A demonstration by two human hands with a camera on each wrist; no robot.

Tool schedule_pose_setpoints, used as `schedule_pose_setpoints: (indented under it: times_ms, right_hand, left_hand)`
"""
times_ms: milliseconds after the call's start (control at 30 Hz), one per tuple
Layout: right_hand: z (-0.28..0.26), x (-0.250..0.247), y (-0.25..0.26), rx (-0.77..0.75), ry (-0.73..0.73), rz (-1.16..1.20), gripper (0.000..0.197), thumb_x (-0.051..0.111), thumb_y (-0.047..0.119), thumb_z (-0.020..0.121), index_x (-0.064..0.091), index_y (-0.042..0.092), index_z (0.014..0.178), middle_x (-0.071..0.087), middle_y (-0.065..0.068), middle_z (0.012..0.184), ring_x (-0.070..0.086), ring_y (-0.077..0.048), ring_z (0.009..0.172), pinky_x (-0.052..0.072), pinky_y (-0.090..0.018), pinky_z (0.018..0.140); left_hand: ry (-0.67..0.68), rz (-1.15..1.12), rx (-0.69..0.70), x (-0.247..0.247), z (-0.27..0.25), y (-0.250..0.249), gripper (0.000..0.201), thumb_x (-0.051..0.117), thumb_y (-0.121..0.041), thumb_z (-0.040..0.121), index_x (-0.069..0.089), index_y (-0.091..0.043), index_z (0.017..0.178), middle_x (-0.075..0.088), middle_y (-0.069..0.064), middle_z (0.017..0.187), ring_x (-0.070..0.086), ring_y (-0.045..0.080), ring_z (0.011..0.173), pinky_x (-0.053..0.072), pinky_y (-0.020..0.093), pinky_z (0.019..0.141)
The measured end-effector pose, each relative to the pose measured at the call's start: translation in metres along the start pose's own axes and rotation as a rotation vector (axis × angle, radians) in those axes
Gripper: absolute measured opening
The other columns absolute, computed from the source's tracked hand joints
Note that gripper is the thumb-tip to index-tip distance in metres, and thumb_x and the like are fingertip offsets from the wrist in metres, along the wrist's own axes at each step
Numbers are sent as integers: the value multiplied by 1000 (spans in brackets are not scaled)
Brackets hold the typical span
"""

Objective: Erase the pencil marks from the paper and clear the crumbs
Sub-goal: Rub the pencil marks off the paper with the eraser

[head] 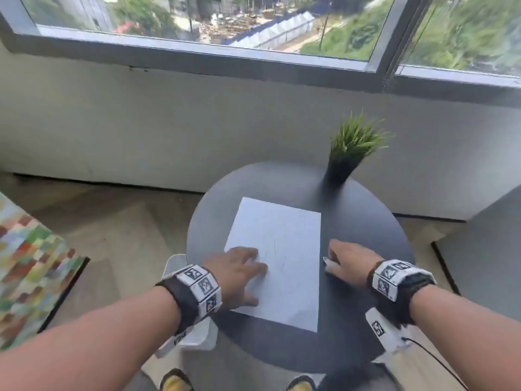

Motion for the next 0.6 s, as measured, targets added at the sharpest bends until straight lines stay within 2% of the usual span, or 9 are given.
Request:
schedule_pose_setpoints:
  times_ms: [167,267,333,433,500,600]
  right_hand:
    - [-33,17,3,32,-111,94,21,60,43,88,52,24,93,60,3,96,56,-21,89,44,-31,77]
    - [-67,29,14,-41,-108,127,19,63,43,88,56,25,90,58,8,88,55,-17,85,39,-26,70]
    - [-86,32,24,-106,-91,177,18,64,40,88,54,25,87,59,11,79,57,-17,78,39,-24,62]
    - [-101,32,39,-165,-112,288,18,64,42,88,54,27,87,61,6,68,59,-18,64,46,-23,55]
    - [-101,30,48,-175,-116,354,17,65,43,86,58,28,88,66,2,71,59,-15,58,49,-27,57]
    - [-93,34,67,-209,-67,415,18,66,41,87,63,24,93,69,-3,77,61,-13,55,50,-24,55]
  left_hand:
    - [-51,49,-47,20,-24,-20,82,58,-69,81,22,-43,149,6,-1,164,7,20,151,26,47,117]
    - [-60,52,-51,34,-44,-43,81,56,-71,81,22,-45,149,5,-3,165,6,18,151,25,50,116]
    - [-77,51,-52,40,-50,-53,82,57,-72,80,23,-45,149,6,-3,165,8,19,151,27,51,115]
    - [-112,35,-80,38,-50,-56,90,56,-76,77,19,-44,152,0,-4,166,6,20,151,24,50,117]
    - [-107,34,-119,34,-48,-49,97,56,-80,73,16,-43,153,-3,-5,166,1,19,152,18,52,118]
    - [-32,64,-132,35,-46,-39,107,55,-86,66,9,-44,153,-6,-7,165,-4,20,152,11,56,118]
Point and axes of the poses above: each hand's wrist, its own z-axis towards the middle knuckle, its own x-axis out of the palm, y = z × x, the point moved 2 cm from there along z, towards the middle knuckle
